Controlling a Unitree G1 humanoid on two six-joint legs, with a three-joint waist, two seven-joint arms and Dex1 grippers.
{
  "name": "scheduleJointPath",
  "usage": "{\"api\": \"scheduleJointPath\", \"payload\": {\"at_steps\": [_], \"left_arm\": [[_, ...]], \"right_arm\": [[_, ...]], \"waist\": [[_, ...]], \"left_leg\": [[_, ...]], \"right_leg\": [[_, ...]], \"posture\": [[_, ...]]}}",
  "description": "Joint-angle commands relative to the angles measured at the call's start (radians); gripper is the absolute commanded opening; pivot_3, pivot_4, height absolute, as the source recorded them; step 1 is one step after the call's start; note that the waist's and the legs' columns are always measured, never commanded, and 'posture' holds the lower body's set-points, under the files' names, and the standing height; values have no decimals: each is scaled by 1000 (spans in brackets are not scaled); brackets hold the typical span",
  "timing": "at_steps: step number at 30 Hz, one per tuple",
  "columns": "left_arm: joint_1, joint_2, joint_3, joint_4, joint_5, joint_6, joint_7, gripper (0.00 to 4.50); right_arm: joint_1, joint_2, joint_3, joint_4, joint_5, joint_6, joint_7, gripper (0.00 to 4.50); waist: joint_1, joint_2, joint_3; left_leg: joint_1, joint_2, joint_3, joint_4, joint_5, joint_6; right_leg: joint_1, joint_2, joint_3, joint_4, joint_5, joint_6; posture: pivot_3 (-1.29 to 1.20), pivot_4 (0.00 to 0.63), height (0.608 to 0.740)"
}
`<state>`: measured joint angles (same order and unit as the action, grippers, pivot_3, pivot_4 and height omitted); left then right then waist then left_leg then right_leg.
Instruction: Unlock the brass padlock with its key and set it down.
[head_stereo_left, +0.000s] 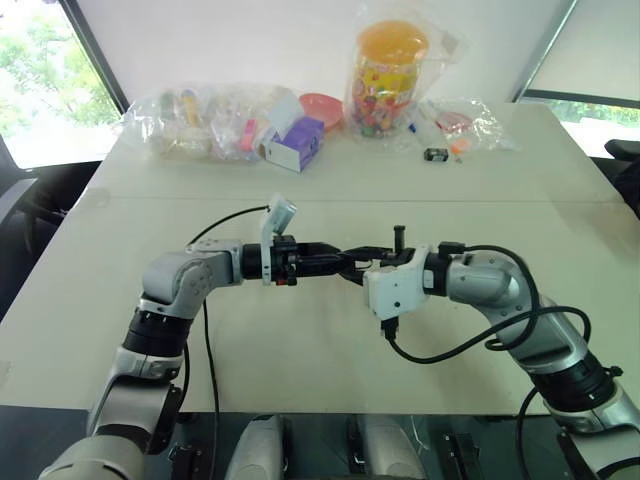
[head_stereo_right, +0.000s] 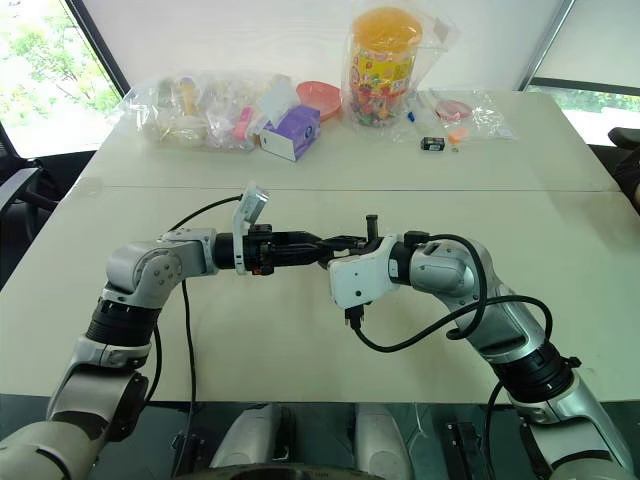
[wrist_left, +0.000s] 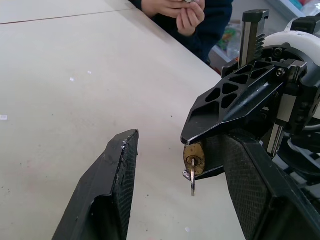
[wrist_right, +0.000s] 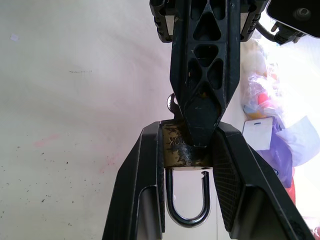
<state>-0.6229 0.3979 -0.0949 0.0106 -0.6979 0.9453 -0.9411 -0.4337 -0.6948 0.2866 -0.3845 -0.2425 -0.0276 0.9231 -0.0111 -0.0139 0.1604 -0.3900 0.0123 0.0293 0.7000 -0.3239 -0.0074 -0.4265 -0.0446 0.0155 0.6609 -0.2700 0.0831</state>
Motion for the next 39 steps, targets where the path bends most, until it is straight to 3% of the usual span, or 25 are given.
{"api": "scheduleJointPath", "payload": {"at_steps": [1, 8, 11, 14, 15, 29, 37, 39], "left_arm": [[2, 8, 11, -18, -6, -9, -15, 2574], [5, 12, 8, -26, -29, 18, -52, 2574], [9, 12, 6, -29, -23, 14, -56, 1812], [5, 8, 5, -21, -18, 6, -55, 216], [3, 7, 4, -18, -14, 4, -54, 31], [-5, 6, -10, -13, 13, -14, -53, 31], [-10, 37, -32, -10, 44, -57, -112, 0], [-15, 53, -37, 2, 55, -77, -135, 0]], "right_arm": [[-12, -6, -20, -20, 6, -2, -4, 708], [-12, -8, -21, -17, 6, -4, -4, 708], [-13, -8, -22, -18, 6, -4, -4, 708], [-16, -8, -22, -16, 5, -5, -4, 708], [-16, -8, -23, -15, 5, -5, -5, 708], [-22, -5, -35, -14, 27, 26, 4, 708], [-2, -13, -81, -56, 116, 164, 39, 4459], [10, -11, -130, -79, 174, 264, 42, 4459]], "waist": [[0, 0, 0], [0, 0, 0], [0, 0, 0], [0, 0, 0], [0, 0, 0], [0, 0, 0], [0, 0, 0], [0, 0, 0]], "left_leg": [[0, 0, 0, 0, 0, 0], [0, 0, 0, 0, 0, 0], [0, 0, 0, 0, 0, 0], [0, 0, 0, 0, 0, 0], [0, 0, 0, 0, 0, 0], [0, 0, 0, 0, 0, 0], [0, 0, 0, 0, 0, 0], [0, 0, 0, 0, 0, 0]], "right_leg": [[0, 0, 0, 0, 0, 0], [0, 0, 0, 0, 0, 0], [0, 0, 0, 0, 0, 0], [0, 0, 0, 0, 0, 0], [0, 0, 0, 0, 0, 0], [0, 0, 0, 0, 0, 0], [0, 0, 0, 0, 0, 0], [0, 0, 0, 0, 0, 0]], "posture": [[0, 150, 735], [0, 150, 735], [0, 150, 735], [0, 150, 735], [0, 150, 735], [0, 150, 735], [0, 150, 735], [0, 150, 735]]}}
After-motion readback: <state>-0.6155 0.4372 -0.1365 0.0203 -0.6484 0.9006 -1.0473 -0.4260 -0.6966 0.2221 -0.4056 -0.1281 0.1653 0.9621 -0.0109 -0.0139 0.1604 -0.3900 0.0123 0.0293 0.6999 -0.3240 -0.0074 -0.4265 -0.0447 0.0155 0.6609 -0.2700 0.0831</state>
